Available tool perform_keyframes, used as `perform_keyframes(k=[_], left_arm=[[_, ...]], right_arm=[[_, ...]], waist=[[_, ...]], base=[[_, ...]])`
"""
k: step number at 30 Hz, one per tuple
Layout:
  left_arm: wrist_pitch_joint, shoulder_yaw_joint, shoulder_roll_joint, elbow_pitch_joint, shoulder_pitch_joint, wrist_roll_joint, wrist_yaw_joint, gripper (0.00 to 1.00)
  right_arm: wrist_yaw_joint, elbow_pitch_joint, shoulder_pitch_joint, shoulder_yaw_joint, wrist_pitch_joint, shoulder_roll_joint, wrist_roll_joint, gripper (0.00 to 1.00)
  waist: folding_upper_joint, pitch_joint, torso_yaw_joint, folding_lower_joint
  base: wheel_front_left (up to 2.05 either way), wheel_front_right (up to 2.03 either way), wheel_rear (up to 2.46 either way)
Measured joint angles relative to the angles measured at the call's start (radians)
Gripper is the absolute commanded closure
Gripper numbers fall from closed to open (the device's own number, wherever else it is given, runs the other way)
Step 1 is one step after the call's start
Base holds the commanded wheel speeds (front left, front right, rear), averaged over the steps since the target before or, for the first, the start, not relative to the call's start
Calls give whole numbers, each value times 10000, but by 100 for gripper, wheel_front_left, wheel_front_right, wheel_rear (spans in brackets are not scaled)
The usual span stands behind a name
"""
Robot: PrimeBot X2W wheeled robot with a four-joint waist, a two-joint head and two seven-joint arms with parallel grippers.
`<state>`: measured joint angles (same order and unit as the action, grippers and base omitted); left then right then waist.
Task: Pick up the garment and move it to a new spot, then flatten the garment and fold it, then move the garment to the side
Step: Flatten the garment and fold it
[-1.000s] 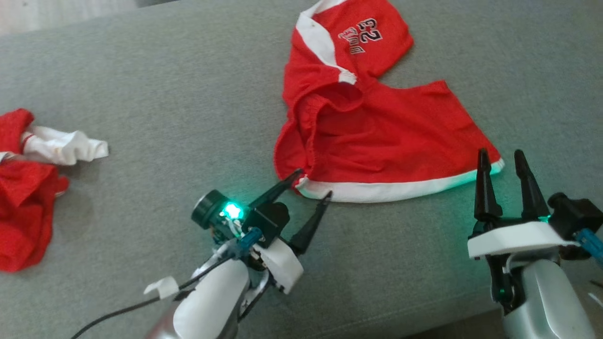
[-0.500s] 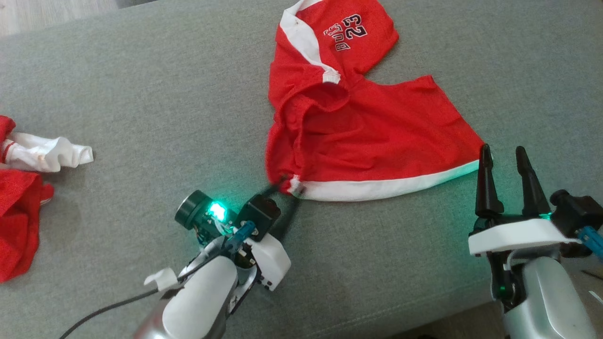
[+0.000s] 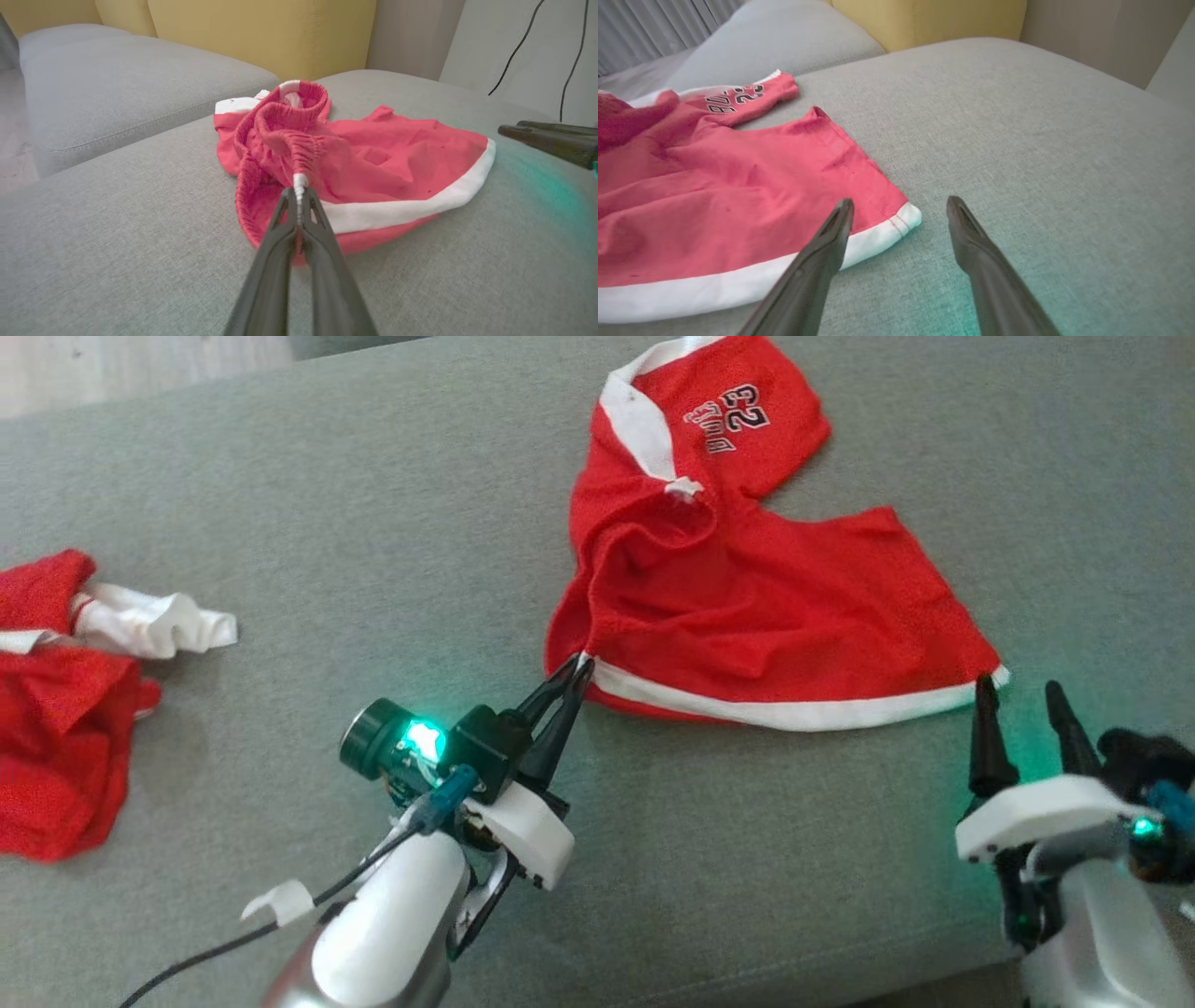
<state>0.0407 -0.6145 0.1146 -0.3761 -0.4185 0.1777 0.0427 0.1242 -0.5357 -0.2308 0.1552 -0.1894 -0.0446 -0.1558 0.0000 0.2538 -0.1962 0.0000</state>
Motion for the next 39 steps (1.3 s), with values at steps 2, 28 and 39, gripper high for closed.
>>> perform_keyframes(k=[2, 28, 39], left_arm=[[138, 6, -8, 104, 42, 96, 12, 100], [660, -27, -29, 65, 194, 399, -151, 100], [1379, 512, 366, 803, -105, 694, -236, 100]], right_arm=[[0, -324, -356, 337, 370, -2, 458, 0], [0, -1411, -907, 274, 1521, -2, 1275, 100], [0, 1354, -1477, -412, 660, -12, 748, 100]], waist=[[0, -15, 122, 0], [0, -229, 261, 0], [0, -1088, 105, 0]], base=[[0, 0, 0], [0, 0, 0], [0, 0, 0]])
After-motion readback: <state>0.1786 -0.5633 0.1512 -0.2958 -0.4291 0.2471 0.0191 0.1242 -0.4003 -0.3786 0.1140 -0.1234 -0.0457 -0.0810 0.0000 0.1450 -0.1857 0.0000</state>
